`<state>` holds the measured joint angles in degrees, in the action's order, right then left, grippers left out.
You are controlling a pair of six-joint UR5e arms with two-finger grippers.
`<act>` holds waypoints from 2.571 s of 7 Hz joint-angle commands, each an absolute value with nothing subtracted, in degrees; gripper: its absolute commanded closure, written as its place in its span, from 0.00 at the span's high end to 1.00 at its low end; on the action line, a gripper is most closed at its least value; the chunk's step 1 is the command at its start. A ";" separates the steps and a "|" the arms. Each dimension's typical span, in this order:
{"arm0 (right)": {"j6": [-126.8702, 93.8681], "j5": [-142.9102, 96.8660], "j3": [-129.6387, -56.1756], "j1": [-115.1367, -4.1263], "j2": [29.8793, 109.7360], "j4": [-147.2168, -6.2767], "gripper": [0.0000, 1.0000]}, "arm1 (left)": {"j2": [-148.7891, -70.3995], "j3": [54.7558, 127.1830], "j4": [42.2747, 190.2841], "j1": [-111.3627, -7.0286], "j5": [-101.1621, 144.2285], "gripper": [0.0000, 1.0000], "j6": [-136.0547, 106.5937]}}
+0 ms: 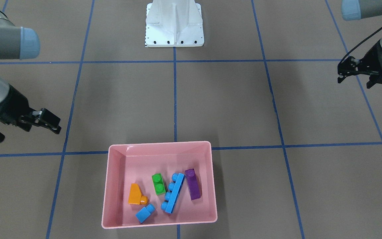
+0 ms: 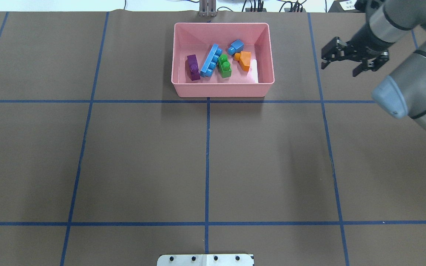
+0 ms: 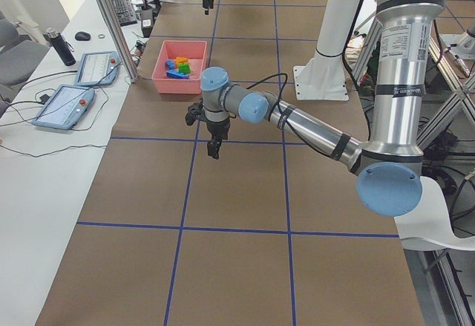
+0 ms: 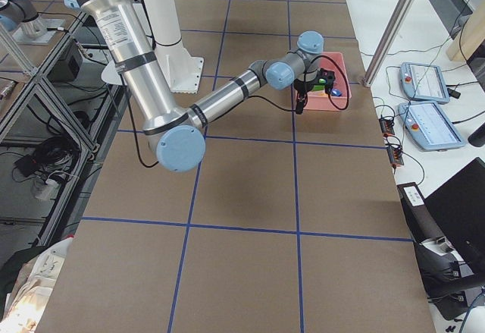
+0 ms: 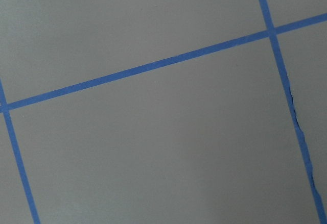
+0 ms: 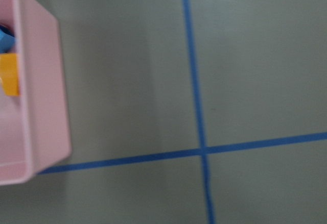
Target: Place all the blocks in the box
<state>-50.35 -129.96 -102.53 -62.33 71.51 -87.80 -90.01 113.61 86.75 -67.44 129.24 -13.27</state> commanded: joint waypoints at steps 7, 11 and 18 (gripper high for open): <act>-11.51 -135.62 -105.82 -83.05 97.03 -89.03 1.00 | -83.95 108.90 87.27 -82.34 136.49 1.00 -5.71; -11.51 -135.79 -106.43 -83.14 97.21 -88.95 1.00 | -84.02 106.80 87.01 -83.94 136.06 1.00 -0.18; -5.27 -135.52 -106.26 -85.08 98.52 -89.65 1.00 | -84.72 105.12 88.77 -83.85 136.23 1.00 -0.43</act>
